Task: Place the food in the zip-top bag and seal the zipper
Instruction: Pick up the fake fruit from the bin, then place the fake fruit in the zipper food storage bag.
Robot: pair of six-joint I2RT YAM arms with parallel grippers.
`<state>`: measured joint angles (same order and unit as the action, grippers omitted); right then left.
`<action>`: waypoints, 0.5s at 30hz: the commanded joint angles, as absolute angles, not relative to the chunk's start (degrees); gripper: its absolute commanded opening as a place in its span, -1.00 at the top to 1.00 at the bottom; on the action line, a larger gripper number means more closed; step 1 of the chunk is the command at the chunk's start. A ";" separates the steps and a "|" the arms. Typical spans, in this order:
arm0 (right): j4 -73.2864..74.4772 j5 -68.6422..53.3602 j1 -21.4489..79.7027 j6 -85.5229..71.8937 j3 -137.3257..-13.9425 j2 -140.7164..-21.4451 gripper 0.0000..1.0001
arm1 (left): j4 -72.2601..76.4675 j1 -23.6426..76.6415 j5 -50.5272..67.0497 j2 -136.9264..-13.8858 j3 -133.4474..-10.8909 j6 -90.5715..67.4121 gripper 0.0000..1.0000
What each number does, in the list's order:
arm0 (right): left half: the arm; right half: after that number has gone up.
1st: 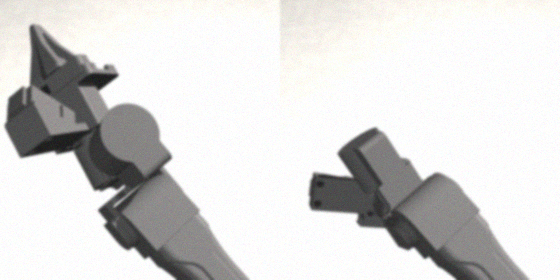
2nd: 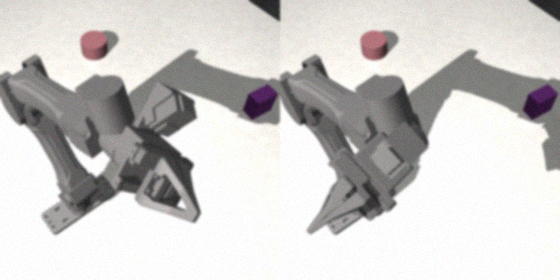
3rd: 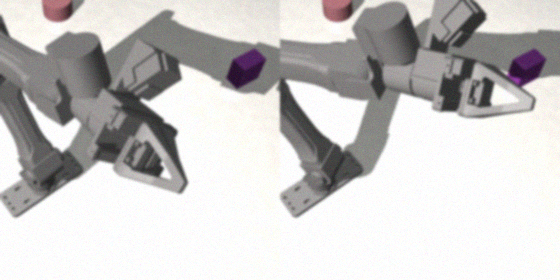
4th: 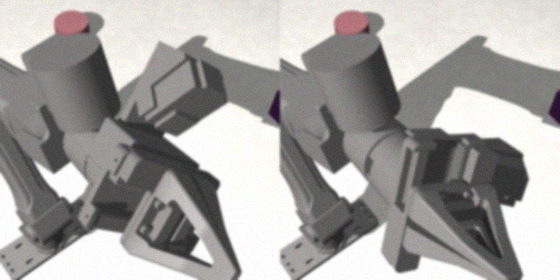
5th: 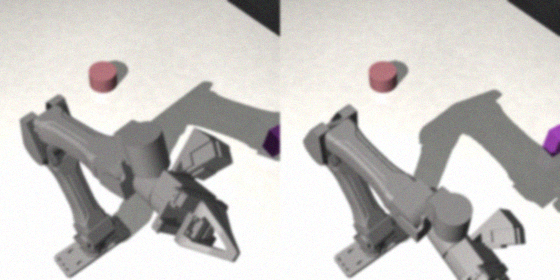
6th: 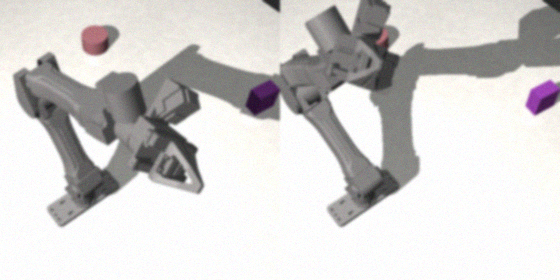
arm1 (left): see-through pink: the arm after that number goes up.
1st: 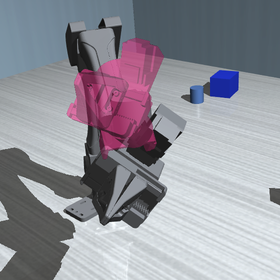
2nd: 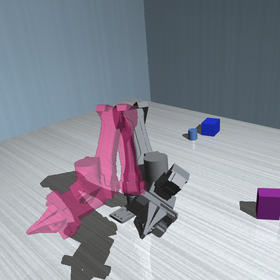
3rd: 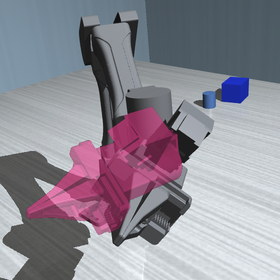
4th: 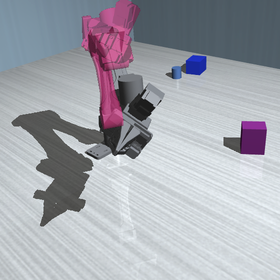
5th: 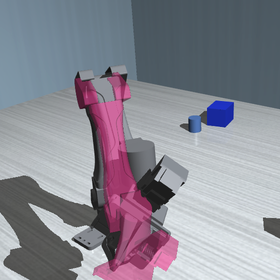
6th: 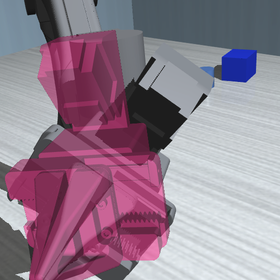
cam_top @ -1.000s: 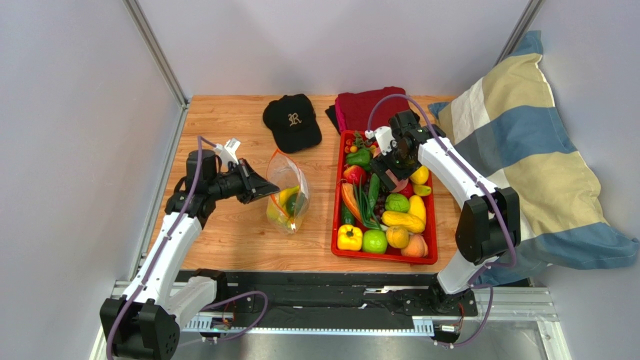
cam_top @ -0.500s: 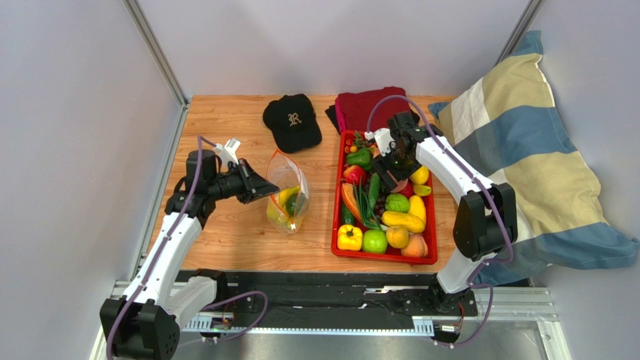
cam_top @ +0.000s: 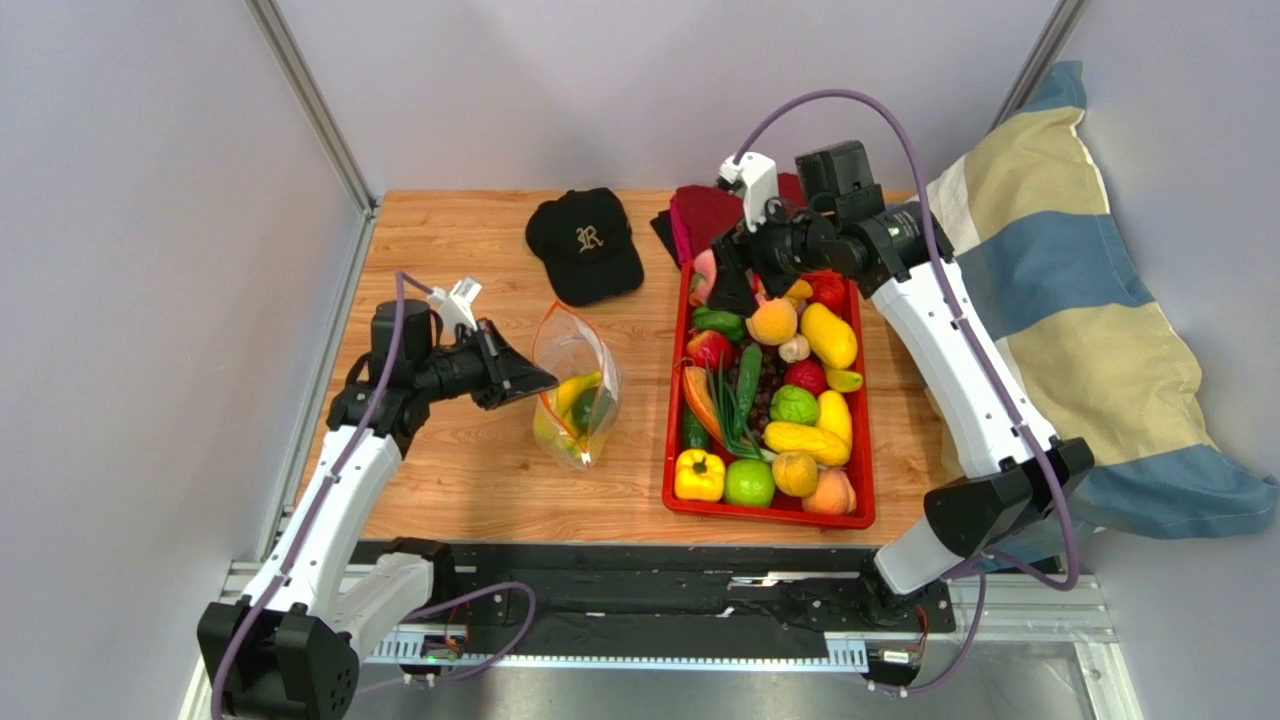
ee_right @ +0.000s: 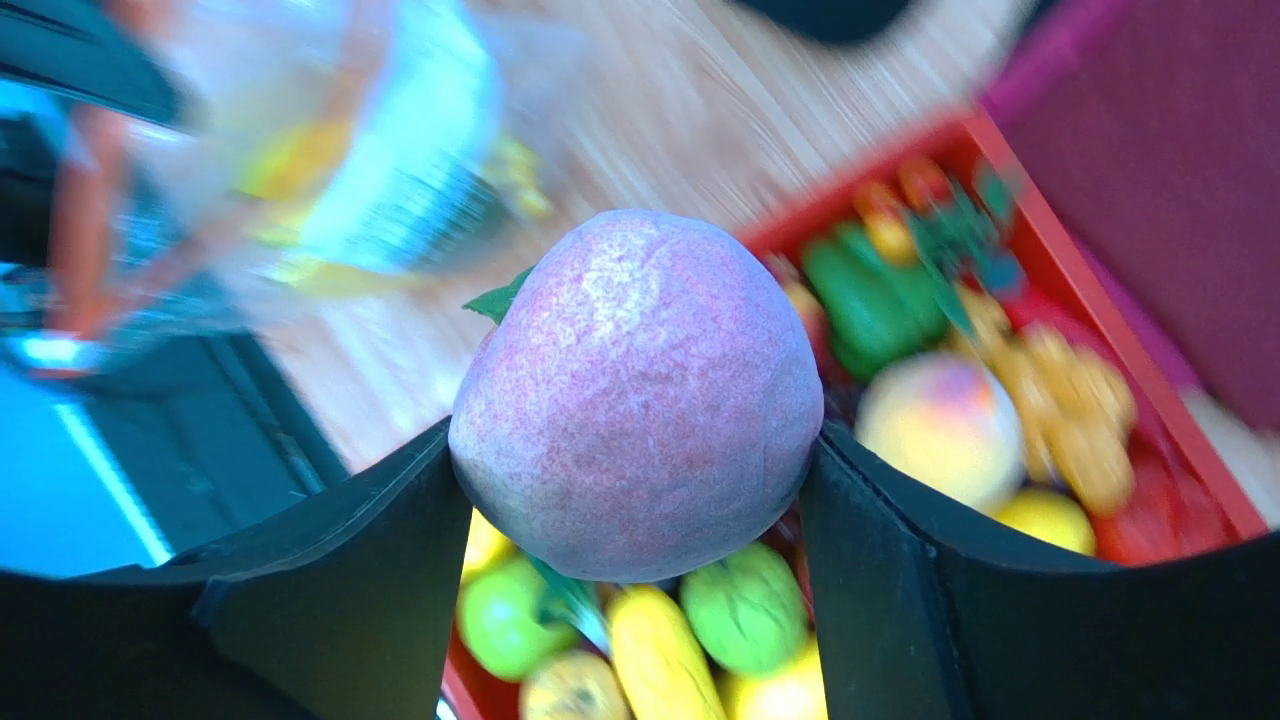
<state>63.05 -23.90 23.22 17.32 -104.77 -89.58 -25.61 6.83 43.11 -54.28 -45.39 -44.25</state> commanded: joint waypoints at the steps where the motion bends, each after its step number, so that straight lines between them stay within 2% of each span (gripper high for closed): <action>1: 58.12 -35.94 29.85 11.96 -110.90 -90.44 0.07 | -26.45 7.73 43.68 -53.26 -48.60 -42.19 1.00; 7: 52.91 -33.32 41.73 11.95 -112.94 -95.35 0.05 | -28.21 8.70 43.94 -53.53 -50.10 -40.96 1.00; 12: 52.47 -29.36 46.75 14.50 -111.36 -99.31 0.05 | -28.39 8.70 43.68 -53.53 -50.45 -41.04 1.00; 14: 52.47 -27.34 48.25 15.38 -110.31 -100.28 -0.07 | -28.56 8.70 43.86 -53.35 -50.54 -41.04 1.00; 15: 53.17 -26.72 48.51 15.64 -110.22 -100.63 -0.18 | -28.56 8.70 43.86 -53.44 -50.54 -41.04 1.00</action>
